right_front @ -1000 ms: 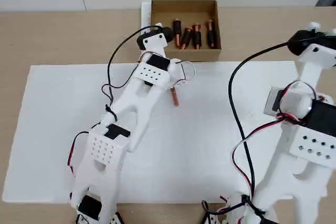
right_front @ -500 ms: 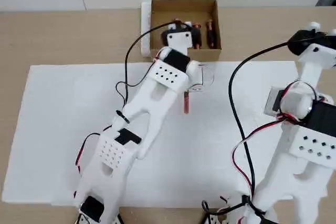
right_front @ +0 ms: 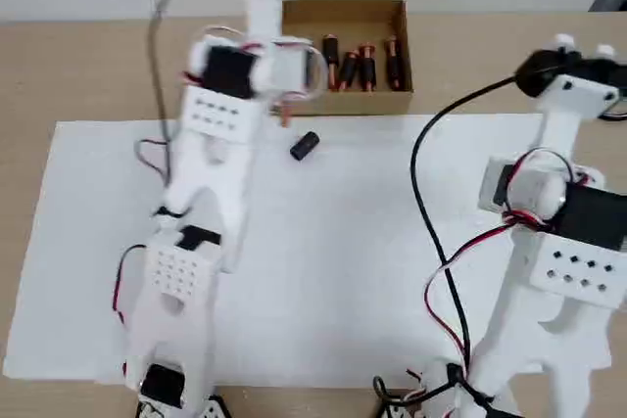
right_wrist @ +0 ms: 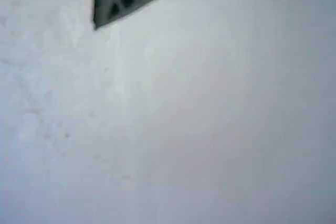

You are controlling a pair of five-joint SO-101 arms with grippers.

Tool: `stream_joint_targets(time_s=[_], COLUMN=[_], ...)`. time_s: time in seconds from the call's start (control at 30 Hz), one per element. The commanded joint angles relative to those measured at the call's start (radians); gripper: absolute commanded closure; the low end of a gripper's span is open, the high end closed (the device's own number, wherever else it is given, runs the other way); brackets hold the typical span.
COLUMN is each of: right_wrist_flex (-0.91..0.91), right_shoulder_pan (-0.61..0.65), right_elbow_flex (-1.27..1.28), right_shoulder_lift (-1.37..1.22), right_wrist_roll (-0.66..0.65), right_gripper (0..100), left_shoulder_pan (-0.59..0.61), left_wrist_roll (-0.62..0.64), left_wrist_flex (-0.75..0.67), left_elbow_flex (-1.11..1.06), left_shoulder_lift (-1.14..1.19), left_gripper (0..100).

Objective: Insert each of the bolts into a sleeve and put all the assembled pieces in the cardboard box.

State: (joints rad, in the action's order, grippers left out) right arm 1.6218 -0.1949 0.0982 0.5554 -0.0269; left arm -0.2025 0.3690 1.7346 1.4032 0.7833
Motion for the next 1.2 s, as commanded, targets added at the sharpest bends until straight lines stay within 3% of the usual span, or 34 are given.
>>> stream_joint_targets(time_s=[0.0,0.07,0.23,0.37,0.53,0.63,0.93,1.17], right_wrist_flex=[-0.028,-0.028,-0.027,-0.028,-0.033,-0.127,-0.573,-0.814], right_shoulder_pan=[0.079,0.117,0.182,0.237,0.292,0.320,0.438,0.638], right_elbow_flex=[0.009,0.034,0.121,0.152,0.152,0.181,0.324,0.491], right_shoulder_lift=[0.018,0.018,0.024,0.028,0.019,0.018,0.018,0.027], right_wrist_roll=[-0.008,-0.009,-0.009,-0.011,-0.026,0.028,0.531,0.583], right_gripper=[75.3,75.3,75.3,75.0,75.0,75.2,75.3,75.1], left_shoulder_pan=[0.072,0.086,0.068,0.054,0.061,0.060,0.063,0.180], left_wrist_roll=[-0.012,-0.034,-0.377,-0.500,-0.555,-0.577,-0.589,-0.589], left_wrist_flex=[0.023,0.023,0.021,0.020,0.020,0.020,0.020,0.020], left_elbow_flex=[0.013,-0.051,-0.334,-0.579,-0.819,-0.952,-1.162,-1.228], left_shoulder_lift=[-0.018,-0.029,-0.218,-0.411,-0.609,-0.712,-0.896,-0.967], left_gripper=[99,99,99,99,99,99,99,99])
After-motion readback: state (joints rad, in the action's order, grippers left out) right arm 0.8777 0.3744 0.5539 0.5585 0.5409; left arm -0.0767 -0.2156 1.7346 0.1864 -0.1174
